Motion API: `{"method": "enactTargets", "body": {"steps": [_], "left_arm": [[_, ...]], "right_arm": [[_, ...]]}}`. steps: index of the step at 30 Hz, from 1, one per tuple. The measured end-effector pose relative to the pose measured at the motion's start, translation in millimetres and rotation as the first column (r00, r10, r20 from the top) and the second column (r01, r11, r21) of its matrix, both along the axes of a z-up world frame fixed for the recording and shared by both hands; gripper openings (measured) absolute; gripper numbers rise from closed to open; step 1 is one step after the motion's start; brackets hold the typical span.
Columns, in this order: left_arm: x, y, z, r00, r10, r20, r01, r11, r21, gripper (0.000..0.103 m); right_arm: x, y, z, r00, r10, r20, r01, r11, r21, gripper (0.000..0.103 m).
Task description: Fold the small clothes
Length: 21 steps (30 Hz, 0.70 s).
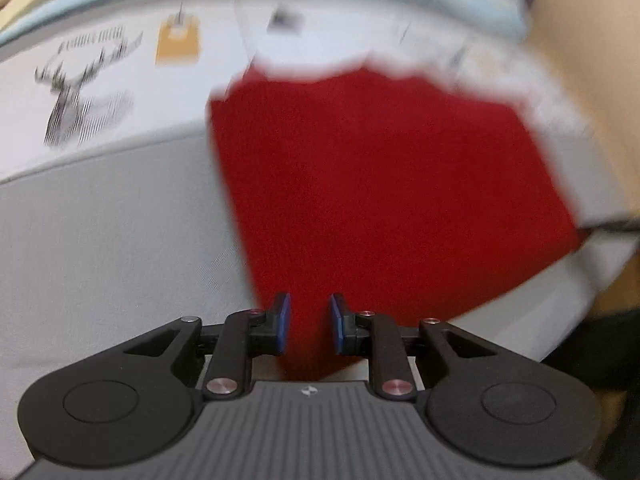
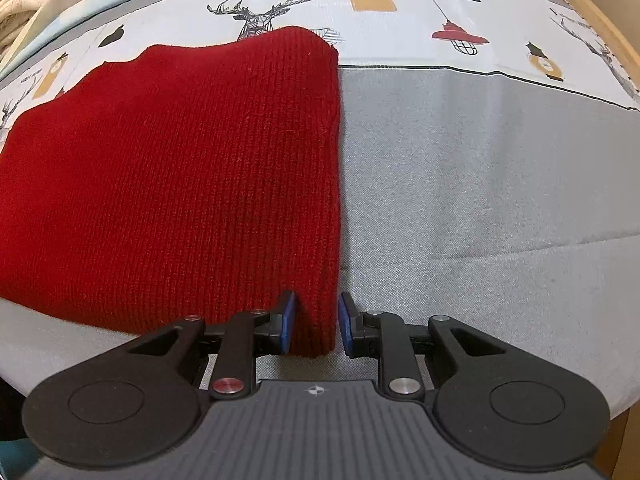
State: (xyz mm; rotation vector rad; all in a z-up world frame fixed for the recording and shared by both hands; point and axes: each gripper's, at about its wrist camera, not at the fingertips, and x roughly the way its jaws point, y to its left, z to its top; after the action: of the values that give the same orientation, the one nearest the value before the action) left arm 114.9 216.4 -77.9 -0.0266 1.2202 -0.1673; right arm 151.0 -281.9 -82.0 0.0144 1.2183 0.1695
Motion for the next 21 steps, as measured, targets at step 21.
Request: {"method": "enactTargets", "body": {"steps": [21], "left_arm": [[-1,13,38,0.980,0.162,0.112,-0.153,0.984,-0.087,0.039]], "right_arm": [[-7,15,46,0.980,-0.056,0.191,0.054,0.998,0.019,0.040]]}}
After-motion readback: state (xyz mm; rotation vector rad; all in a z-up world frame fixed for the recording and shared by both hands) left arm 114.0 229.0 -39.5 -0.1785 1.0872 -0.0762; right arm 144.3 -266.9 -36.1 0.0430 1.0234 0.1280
